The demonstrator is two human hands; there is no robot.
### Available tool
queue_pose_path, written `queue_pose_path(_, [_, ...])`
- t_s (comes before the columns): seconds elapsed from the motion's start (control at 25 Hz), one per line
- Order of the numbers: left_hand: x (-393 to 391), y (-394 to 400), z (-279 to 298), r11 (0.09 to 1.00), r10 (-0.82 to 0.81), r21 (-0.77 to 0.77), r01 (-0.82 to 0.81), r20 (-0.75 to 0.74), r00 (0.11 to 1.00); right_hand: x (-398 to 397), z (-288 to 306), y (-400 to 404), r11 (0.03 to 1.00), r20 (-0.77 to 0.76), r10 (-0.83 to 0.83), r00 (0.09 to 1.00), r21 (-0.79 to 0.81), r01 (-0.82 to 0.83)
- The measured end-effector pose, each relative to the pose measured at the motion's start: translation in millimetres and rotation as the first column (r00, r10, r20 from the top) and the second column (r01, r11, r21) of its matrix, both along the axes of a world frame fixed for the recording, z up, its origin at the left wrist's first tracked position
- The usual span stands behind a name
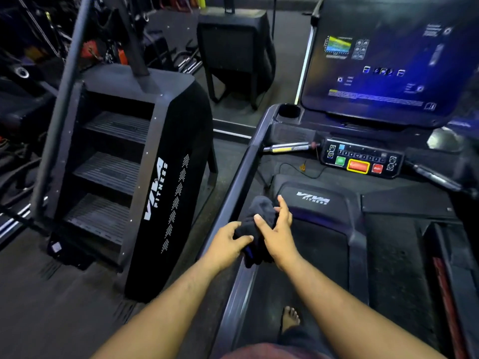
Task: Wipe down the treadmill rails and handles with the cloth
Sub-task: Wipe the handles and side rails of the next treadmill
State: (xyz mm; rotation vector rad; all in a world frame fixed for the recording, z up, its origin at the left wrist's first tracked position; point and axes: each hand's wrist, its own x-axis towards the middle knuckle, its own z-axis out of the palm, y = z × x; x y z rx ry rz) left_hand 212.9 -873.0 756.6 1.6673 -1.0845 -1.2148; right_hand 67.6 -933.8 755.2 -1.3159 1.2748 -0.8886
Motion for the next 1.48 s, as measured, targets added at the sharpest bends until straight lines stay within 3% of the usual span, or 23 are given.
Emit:
queue_pose_path(0.16, [-23.1, -76.3, 23.5, 0.999, 0.048, 0.005, -0.048, -0.115, 0.992, -46.4, -4.1, -81.2, 0.995, -0.060, 0.050, 0.997, 0.094, -0.044])
queue_pose_path(0.36, [-47.3, -162.7, 32.5, 0.997, -0.027, 0.071, 0.041, -0.187, 0.982, -87.7, -30.8, -178.9, 0.970, -0.187, 0.188, 0.964, 0.191, -0.152])
queue_pose_path(0.48, [-57.5, -202.5, 37.6, 0.996, 0.023, 0.095, -0.001, -0.224, 0.974, -92.0, -24.8, -209.9, 0.945, 0.091, 0.174, 0.981, 0.265, -0.192])
queue_pose_path(0.56, [-55.5, -229.8, 36.9, 0.994, 0.090, 0.072, -0.079, -0.163, 0.983, -92.2, -19.3, -231.2, 0.935, 0.220, 0.151, 0.964, 0.283, -0.211])
queue_pose_path(0.72, [-26.0, -279.4, 19.6, 0.976, 0.206, -0.094, -0.196, 0.114, 0.972, -79.7, -16.2, -266.5, 0.990, 0.163, 0.023, 0.986, 0.136, -0.046])
queue_pose_path(0.84, [-8.5, -319.6, 7.7, 0.972, 0.205, -0.163, -0.167, 0.253, 0.946, -58.5, -14.2, -294.2, 0.998, -0.046, -0.050, 0.998, -0.048, 0.048])
queue_pose_path(0.96, [7.2, -368.6, 0.0, 0.971, 0.206, -0.194, -0.138, 0.396, 0.895, -32.2, -13.5, -340.6, 0.948, -0.235, -0.193, 0.953, -0.295, 0.119])
queue_pose_path(1.04, [17.1, -400.0, -11.3, 0.980, 0.160, -0.177, -0.086, 0.465, 0.871, -9.9, -16.7, -368.1, 0.878, -0.445, -0.305, 0.842, -0.473, 0.068])
queue_pose_path(1.12, [27.0, -425.0, -28.7, 0.987, 0.081, -0.160, 0.017, 0.587, 0.805, 20.8, -32.5, -381.1, 0.836, -0.704, -0.308, 0.640, -0.521, -0.171])
queue_pose_path(1.2, [30.9, -433.6, -41.2, 0.983, 0.039, -0.149, 0.102, 0.725, 0.688, 39.5, -60.0, -374.5, 0.776, -0.874, -0.174, 0.454, -0.405, -0.483])
queue_pose_path(1.32, [39.7, -439.7, -64.6, 0.974, -0.005, -0.128, 0.186, 0.810, 0.586, 43.2, -97.6, -382.4, 0.707, -0.960, -0.120, 0.254, -0.262, -0.657])
queue_pose_path(1.4, [46.8, -447.8, -72.2, 0.969, -0.080, -0.086, 0.233, 0.780, 0.620, 49.9, -85.9, -408.2, 0.694, -0.986, -0.068, 0.149, -0.154, -0.703])
queue_pose_path(1.48, [51.5, -452.9, -73.6, 0.962, -0.177, -0.014, 0.272, 0.727, 0.664, 63.0, -69.1, -436.4, 0.701, -0.993, 0.057, 0.099, -0.030, -0.713])
